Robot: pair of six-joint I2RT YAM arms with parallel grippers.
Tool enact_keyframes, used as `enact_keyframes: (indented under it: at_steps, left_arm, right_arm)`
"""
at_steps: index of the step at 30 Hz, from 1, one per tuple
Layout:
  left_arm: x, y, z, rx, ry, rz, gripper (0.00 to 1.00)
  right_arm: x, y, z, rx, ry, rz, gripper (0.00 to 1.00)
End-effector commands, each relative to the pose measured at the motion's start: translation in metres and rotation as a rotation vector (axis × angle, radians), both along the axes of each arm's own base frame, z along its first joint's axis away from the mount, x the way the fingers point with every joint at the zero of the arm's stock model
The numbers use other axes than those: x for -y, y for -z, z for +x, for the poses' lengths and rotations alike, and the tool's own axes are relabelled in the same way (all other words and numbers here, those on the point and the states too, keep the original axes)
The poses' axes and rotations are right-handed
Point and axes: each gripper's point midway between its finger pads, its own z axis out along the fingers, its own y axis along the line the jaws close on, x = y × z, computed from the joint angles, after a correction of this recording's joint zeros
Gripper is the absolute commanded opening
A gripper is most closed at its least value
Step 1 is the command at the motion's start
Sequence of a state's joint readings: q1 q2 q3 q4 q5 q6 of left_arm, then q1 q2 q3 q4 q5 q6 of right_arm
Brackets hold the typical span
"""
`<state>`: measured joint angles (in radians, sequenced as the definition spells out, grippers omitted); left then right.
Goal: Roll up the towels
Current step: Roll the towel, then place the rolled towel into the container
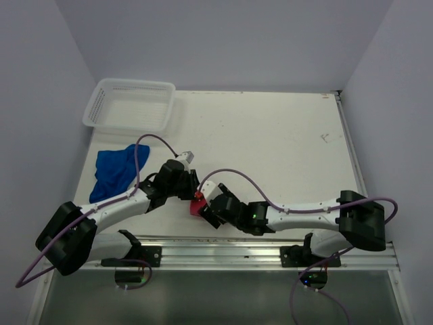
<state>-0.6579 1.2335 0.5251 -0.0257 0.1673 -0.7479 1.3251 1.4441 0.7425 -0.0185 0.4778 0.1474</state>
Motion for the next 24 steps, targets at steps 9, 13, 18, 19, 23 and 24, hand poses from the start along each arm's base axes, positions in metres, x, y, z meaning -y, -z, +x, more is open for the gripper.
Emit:
enact_keyframes:
  at_steps: [9,13,18,19,23,24]
  left_arm:
    - [-0.002,0.005,-0.006,0.006,0.014,0.010,0.30]
    - [-0.002,0.004,-0.006,0.009,0.014,0.007,0.30]
    - [-0.003,0.004,-0.006,0.008,0.014,0.008,0.30]
    - [-0.003,0.005,-0.007,0.008,0.015,0.010,0.30]
    - [-0.003,0.004,-0.006,0.011,0.016,0.009,0.30]
    - [-0.003,0.005,-0.006,0.011,0.013,0.011,0.30]
  right_arm:
    - [-0.010,-0.033,0.002,-0.334,-0.134,0.230,0.80]
    - [-0.007,-0.024,0.006,-0.467,-0.146,0.275,0.80]
    - [-0.004,-0.014,0.016,-0.595,-0.140,0.350,0.81]
    - [-0.002,-0.009,0.017,-0.619,-0.131,0.347,0.81]
    - [0.002,0.001,0.018,-0.684,-0.152,0.349,0.84]
    - [0.002,0.004,0.017,-0.692,-0.160,0.342,0.84]
